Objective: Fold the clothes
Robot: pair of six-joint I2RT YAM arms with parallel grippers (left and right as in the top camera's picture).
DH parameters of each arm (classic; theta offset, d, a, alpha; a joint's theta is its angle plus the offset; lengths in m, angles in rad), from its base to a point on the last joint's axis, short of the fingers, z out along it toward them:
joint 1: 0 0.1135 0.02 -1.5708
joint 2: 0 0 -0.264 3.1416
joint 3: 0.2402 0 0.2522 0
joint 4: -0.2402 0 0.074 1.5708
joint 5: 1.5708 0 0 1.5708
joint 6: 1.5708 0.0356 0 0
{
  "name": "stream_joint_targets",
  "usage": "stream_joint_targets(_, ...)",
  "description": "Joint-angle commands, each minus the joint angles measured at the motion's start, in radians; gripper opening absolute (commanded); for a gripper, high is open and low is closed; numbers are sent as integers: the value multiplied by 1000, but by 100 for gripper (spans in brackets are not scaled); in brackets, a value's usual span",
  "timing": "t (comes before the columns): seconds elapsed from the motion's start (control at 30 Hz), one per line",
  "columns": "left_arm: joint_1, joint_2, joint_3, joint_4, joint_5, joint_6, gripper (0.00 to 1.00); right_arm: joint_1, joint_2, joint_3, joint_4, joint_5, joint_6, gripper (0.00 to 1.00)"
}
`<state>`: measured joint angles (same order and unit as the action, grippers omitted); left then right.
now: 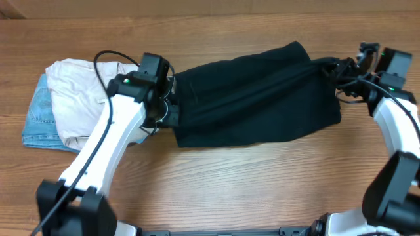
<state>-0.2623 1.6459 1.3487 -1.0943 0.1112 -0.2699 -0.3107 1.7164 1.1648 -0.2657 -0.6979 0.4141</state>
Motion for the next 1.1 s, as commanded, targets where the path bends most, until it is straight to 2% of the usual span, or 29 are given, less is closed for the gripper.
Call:
stream_joint_targets(0.0,26,72,2,39,-280,-121,4,-1,51,21,137,68,14,4)
stream_joint_targets(0.17,29,114,2,206,-420,-180,4,46,108,21,269,100,37,4)
stream_joint_targets(0.37,29,155,2,348,-438,-171,5,99,142,21,314,283,89,4)
stream_joint_targets(0.43,29,172,2,359,-455,-172,8,108,147,21,326,336,89,4)
stream_joint_targets(0.47,29,181,2,362,-465,-171,15,111,147,21,332,355,88,5)
stream_joint_targets(0.5,29,192,2,366,-479,-172,35,115,147,21,340,369,88,16)
stream_joint_targets(0.53,29,199,2,370,-489,-172,52,115,147,21,349,372,87,38)
stream_joint_targets(0.57,31,203,2,375,-493,-171,59,115,147,21,350,372,87,48)
stream_joint_targets(0.63,37,201,7,377,-498,-171,74,104,147,21,335,354,84,61)
stream_joint_targets(0.67,40,197,18,369,-501,-167,75,93,147,21,316,346,84,64)
stream_joint_targets(0.77,46,184,91,310,-441,-98,71,40,146,21,227,261,84,66)
stream_joint_targets(0.9,26,182,175,276,-229,56,50,-18,146,21,115,98,53,54)
stream_joint_targets(0.93,4,182,180,304,-102,134,46,-25,146,21,21,69,34,55)
stream_joint_targets(1.07,-50,216,161,333,-6,200,65,13,147,19,-148,107,-80,60)
